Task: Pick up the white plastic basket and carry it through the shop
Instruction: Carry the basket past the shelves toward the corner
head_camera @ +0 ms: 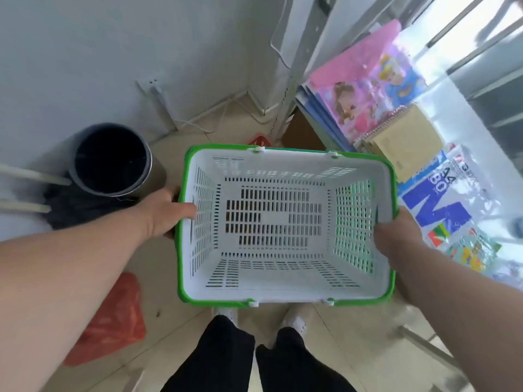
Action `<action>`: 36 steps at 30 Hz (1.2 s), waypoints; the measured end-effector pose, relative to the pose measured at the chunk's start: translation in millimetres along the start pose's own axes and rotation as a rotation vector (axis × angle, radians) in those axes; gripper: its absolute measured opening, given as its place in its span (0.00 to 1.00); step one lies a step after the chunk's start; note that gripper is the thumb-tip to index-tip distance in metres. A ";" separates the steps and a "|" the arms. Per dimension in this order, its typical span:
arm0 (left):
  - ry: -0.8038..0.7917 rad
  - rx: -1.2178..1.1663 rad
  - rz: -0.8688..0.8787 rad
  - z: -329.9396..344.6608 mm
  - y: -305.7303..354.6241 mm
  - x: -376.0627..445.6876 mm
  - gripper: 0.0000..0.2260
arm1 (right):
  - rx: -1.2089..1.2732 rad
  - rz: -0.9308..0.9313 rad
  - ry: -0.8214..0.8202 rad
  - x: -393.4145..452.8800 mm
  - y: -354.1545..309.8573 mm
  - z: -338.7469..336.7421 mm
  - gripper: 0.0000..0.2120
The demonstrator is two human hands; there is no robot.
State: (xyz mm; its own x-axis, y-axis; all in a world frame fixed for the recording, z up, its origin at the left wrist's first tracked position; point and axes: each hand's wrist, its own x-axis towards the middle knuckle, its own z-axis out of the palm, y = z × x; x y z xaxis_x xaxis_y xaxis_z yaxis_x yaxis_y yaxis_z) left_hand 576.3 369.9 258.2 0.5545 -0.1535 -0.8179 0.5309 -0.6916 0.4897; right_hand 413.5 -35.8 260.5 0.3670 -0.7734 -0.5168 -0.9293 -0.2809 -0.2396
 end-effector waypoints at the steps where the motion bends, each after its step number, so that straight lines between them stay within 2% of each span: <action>1: 0.010 -0.029 -0.030 -9.9 -10.3 1.9 0.19 | -0.019 -0.041 -0.009 3.6 -20.0 7.5 0.11; 6: 0.040 -0.106 -0.208 -31.7 -67.4 13.8 0.11 | -0.171 -0.260 -0.070 36.4 -100.5 59.0 0.12; 10: 0.087 -0.200 -0.330 -24.0 -98.0 24.7 0.11 | -0.279 -0.402 -0.153 61.3 -153.8 97.3 0.13; 14: 0.204 -0.272 -0.378 -14.7 -109.7 42.4 0.13 | -0.373 -0.497 -0.208 88.9 -200.2 121.3 0.14; 17: 0.247 -0.305 -0.399 -7.3 -105.5 56.3 0.15 | -0.422 -0.521 -0.233 108.3 -224.7 130.2 0.16; 20: 0.329 -0.333 -0.396 0.5 -90.7 66.3 0.07 | -0.457 -0.512 -0.236 120.0 -239.0 130.6 0.16; 23: 0.458 -0.348 -0.349 2.8 -88.2 77.6 0.14 | -0.467 -0.498 -0.235 125.2 -248.4 132.7 0.14; 26: 0.565 -0.359 -0.357 0.8 -91.6 86.7 0.13 | -0.436 -0.483 -0.242 131.7 -253.4 142.0 0.16; 29: 0.505 -0.277 -0.371 1.1 -96.7 98.5 0.10 | -0.444 -0.492 -0.243 141.1 -256.6 155.4 0.15; 33: 0.342 -0.146 -0.441 10.6 -125.3 132.6 0.18 | -0.482 -0.495 -0.254 155.1 -253.6 181.1 0.12; 36: 0.283 -0.063 -0.491 26.5 -154.5 168.6 0.22 | -0.517 -0.475 -0.262 168.7 -240.8 208.2 0.12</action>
State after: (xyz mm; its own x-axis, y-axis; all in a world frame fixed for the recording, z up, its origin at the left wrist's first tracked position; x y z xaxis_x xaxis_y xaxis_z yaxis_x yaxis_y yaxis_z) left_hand 570.8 432.2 36.6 0.3785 0.3765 -0.8456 0.8021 -0.5893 0.0966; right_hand 707.5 19.7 59.8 0.6712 -0.3594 -0.6483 -0.5450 -0.8321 -0.1029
